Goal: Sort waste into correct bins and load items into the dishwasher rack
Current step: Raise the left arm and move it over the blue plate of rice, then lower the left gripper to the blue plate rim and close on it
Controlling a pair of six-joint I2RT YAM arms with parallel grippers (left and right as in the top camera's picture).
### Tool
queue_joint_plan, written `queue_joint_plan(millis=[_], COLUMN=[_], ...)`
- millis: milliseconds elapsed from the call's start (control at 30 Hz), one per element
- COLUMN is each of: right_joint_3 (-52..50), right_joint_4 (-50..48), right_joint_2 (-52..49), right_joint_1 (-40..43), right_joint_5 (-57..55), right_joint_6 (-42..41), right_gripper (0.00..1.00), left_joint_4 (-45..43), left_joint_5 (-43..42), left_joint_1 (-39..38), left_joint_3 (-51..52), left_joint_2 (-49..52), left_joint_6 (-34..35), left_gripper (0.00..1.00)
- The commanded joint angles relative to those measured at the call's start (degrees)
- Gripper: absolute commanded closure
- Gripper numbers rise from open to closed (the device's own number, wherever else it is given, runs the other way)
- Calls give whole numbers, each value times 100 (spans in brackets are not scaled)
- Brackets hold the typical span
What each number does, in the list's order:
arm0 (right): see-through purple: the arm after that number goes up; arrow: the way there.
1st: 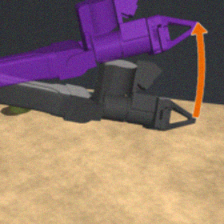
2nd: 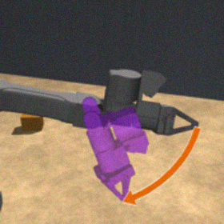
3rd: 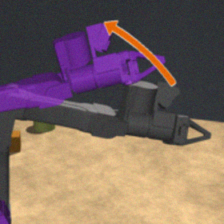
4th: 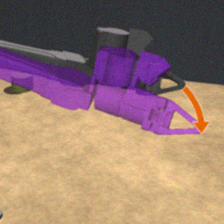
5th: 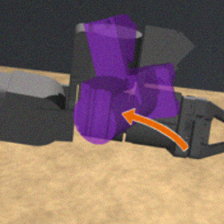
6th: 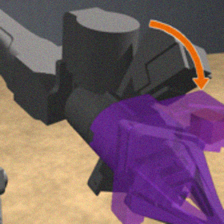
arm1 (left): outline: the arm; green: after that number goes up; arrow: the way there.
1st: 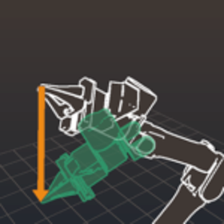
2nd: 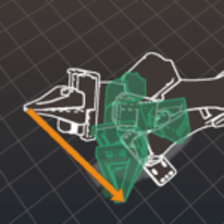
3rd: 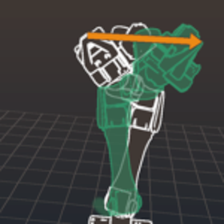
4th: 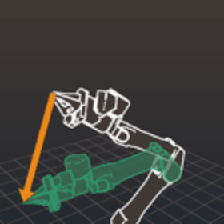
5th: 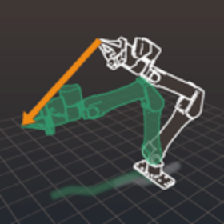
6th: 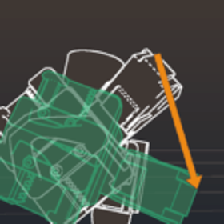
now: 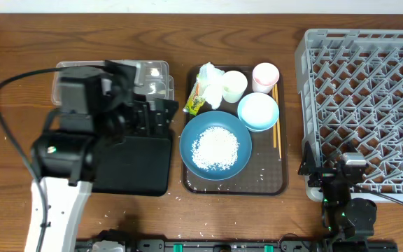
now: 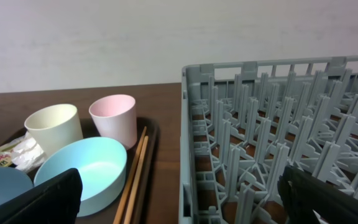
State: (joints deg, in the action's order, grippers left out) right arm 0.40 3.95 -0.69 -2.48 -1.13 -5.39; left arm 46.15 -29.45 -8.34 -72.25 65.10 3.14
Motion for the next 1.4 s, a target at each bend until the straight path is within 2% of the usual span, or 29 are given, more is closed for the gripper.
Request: queue_joint_plan(millis=[0, 67, 167, 367, 700, 833, 867, 1100, 1367], right_joint_3=[-9, -9, -9, -9, -9, -9, -9, -9, -9], right_joint_4=[17, 17, 17, 17, 17, 17, 17, 17, 17], right_joint_2=[26, 26, 26, 26, 26, 26, 26, 26, 26], right_joint_1=[63, 63, 63, 63, 63, 63, 63, 63, 63], right_joint_5=[-55, -55, -55, -55, -55, -55, -55, -55, -55], right_joint_6=[76, 76, 76, 76, 76, 76, 76, 76, 76], right_gripper=[1, 1, 1, 1, 1, 1, 1, 1, 1], left_joint_4=[127, 181, 201, 177, 177, 175, 170, 157, 52], left_joint_5=[1753, 2549, 2953, 2949, 2914, 2479, 2369, 1641, 1923], left_joint_1=[-638, -1036, -1515, -1961, -2251, -2251, -2251, -2280, -2868], left_joint_3=[-44, -55, -55, -52, -42, -42, -42, -42, -42], left_joint_2=[179, 297, 490, 772, 907, 1021, 1051, 1296, 1950], left_joint_6=[402, 555, 577, 575, 577, 579, 579, 575, 555], left_gripper=[11, 11, 10, 10, 10, 11, 0, 2, 2])
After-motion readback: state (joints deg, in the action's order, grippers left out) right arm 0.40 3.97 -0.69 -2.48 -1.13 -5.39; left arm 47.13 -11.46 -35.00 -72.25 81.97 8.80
